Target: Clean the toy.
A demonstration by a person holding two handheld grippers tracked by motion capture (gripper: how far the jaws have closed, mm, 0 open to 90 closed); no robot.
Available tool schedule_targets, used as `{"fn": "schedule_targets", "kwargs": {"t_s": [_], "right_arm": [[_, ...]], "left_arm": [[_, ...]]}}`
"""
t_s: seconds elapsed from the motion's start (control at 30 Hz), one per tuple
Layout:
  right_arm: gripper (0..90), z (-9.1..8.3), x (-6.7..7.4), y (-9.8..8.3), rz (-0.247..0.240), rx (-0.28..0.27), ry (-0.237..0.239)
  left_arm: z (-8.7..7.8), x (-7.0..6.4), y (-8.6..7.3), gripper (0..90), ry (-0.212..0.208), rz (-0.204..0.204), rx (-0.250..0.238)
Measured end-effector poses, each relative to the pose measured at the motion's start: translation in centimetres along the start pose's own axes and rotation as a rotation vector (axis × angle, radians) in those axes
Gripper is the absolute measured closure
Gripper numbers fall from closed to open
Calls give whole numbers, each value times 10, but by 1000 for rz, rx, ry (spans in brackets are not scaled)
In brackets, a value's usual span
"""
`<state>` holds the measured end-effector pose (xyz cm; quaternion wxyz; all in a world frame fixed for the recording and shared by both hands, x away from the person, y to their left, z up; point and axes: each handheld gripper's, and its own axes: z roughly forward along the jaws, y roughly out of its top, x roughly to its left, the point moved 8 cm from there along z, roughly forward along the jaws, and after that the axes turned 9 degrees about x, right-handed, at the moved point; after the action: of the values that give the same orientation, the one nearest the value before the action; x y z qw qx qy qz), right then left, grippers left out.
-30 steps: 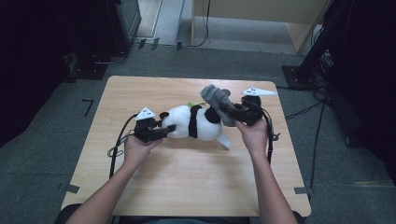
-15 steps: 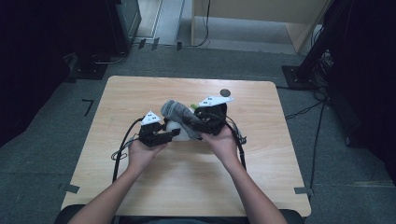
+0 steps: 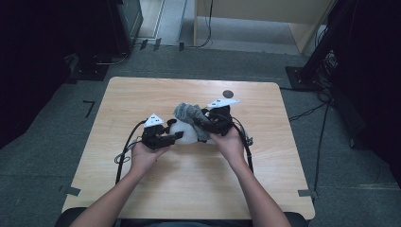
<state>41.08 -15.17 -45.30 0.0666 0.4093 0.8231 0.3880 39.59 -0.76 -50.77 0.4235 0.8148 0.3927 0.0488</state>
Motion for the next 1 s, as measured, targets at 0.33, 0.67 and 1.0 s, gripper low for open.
{"fn": "schedule_targets", "kwargs": {"t_s": [0.33, 0.67, 1.0], "right_arm": [[768, -23, -31, -3, 67, -40, -28], [768, -51, -71, -10, 152, -94, -106], [766, -61, -92, -18, 197, -109, -143]], "left_arm": [[0, 3, 1, 533, -12, -11, 3], [0, 4, 1, 533, -19, -15, 2], [0, 4, 1, 532, -23, -19, -2]]}}
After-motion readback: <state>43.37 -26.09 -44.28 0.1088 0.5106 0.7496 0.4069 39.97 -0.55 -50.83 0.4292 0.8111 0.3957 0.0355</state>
